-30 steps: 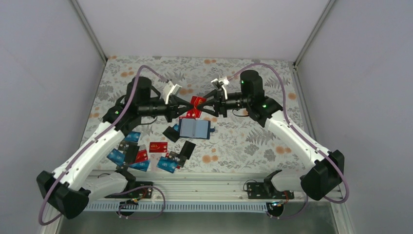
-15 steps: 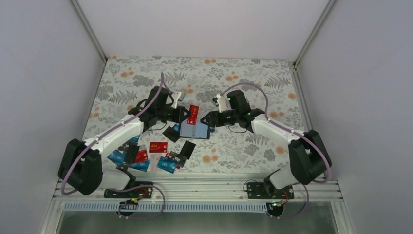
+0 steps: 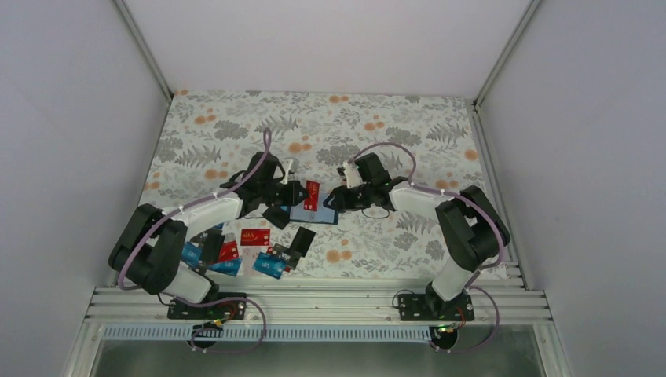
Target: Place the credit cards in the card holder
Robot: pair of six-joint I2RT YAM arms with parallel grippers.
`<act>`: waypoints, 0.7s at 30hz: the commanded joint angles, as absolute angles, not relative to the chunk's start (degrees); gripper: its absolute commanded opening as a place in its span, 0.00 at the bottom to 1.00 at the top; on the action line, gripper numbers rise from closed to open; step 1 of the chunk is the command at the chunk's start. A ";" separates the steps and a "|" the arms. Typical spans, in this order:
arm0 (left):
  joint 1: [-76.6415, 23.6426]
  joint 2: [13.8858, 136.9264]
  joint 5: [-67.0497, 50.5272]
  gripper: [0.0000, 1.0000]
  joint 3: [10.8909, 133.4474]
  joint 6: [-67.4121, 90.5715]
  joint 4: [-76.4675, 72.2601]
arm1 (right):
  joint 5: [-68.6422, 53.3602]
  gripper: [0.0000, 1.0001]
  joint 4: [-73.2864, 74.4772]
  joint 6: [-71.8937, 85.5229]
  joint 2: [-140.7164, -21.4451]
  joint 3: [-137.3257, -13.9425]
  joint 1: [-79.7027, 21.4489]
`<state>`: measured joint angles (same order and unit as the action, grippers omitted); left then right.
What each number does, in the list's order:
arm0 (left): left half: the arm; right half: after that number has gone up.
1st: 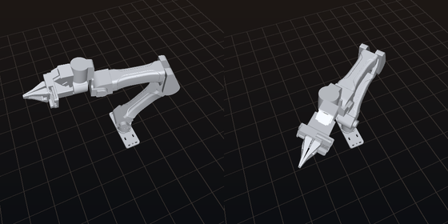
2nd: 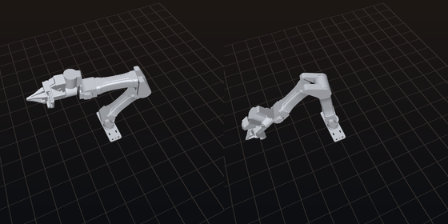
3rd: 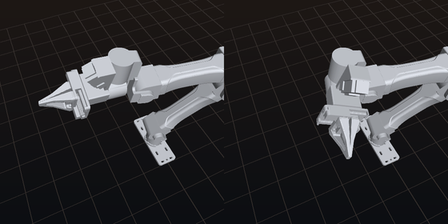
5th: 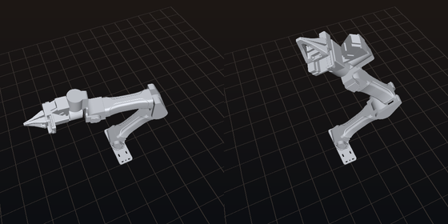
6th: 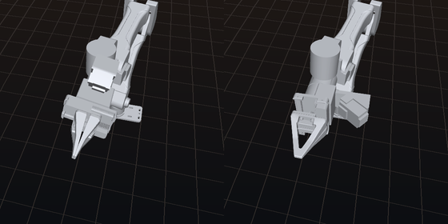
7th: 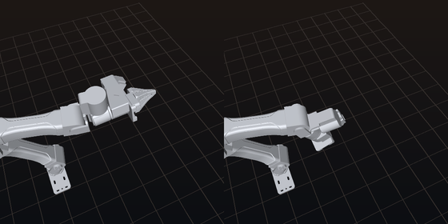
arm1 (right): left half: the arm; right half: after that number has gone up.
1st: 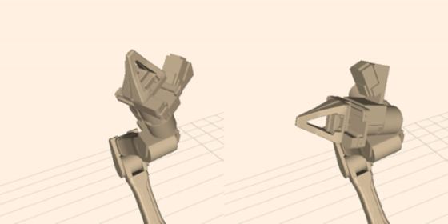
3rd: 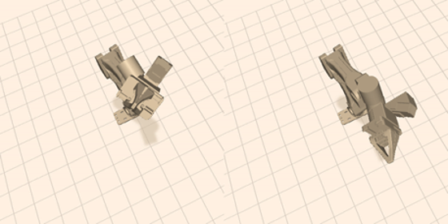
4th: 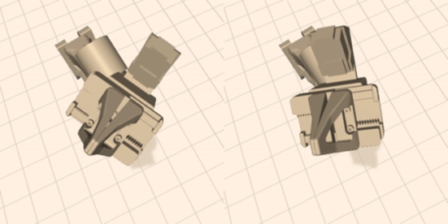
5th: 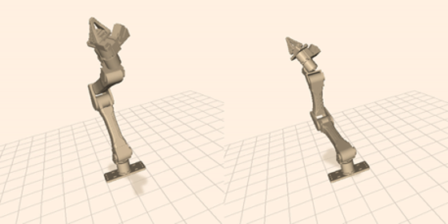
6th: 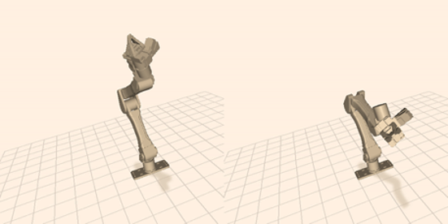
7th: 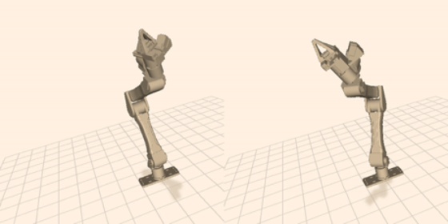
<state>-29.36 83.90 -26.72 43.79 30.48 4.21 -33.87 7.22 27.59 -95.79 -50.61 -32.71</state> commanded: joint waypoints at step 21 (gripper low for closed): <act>-29.27 90.11 -23.74 0.02 41.21 33.75 -4.69 | -26.06 0.06 5.58 26.67 -101.55 -47.04 -32.80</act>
<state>-29.36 89.80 -25.54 41.67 33.91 -3.36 -27.07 6.63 27.40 -100.03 -47.68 -32.71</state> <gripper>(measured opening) 0.025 0.071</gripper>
